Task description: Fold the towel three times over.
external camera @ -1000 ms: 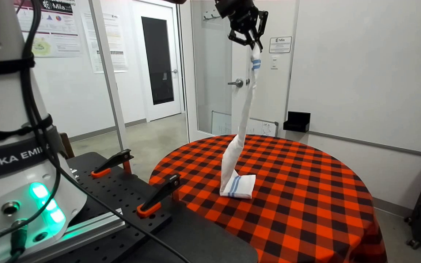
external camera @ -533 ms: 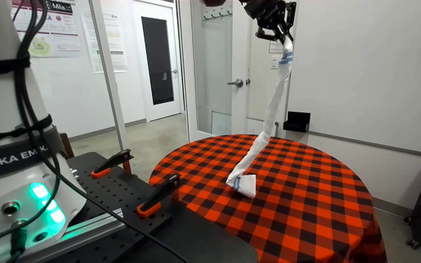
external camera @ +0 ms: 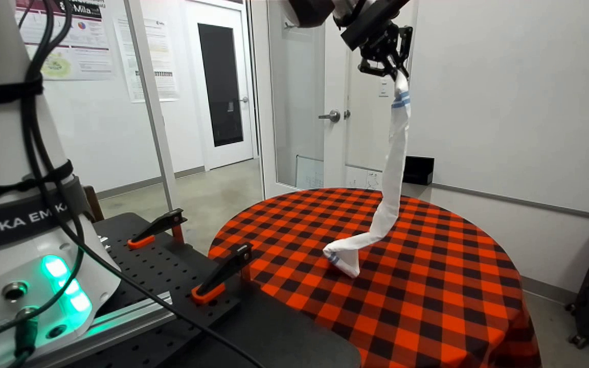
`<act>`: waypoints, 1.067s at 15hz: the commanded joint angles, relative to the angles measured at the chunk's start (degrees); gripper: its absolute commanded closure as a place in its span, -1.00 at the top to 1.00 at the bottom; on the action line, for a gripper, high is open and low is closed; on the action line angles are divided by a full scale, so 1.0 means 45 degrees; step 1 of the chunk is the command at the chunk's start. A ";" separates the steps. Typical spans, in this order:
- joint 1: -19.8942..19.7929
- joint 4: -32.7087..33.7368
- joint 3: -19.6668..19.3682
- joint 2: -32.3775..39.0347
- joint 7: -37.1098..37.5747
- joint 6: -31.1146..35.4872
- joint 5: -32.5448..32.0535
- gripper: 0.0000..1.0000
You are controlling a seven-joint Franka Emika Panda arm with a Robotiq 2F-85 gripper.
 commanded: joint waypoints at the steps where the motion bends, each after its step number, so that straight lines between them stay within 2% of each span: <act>1: 0.0228 -0.0461 0.0125 -0.0022 0.0380 -0.0024 -0.0299 -0.97; 4: 0.0275 -0.1047 0.0179 0.0052 0.0174 0.0148 -0.0381 -0.97; 11: 0.0146 -0.2938 0.0811 0.0207 -0.1484 0.0708 0.1303 -0.97; 13: 0.0149 -0.3460 0.1222 0.0074 -0.1994 0.0644 0.2316 -0.97; 14: 0.0731 -0.3762 0.0928 -0.0039 -0.2447 0.0655 0.3277 -0.97; 16: 0.1064 -0.4225 0.1221 -0.0213 -0.2906 0.0653 0.4762 -0.97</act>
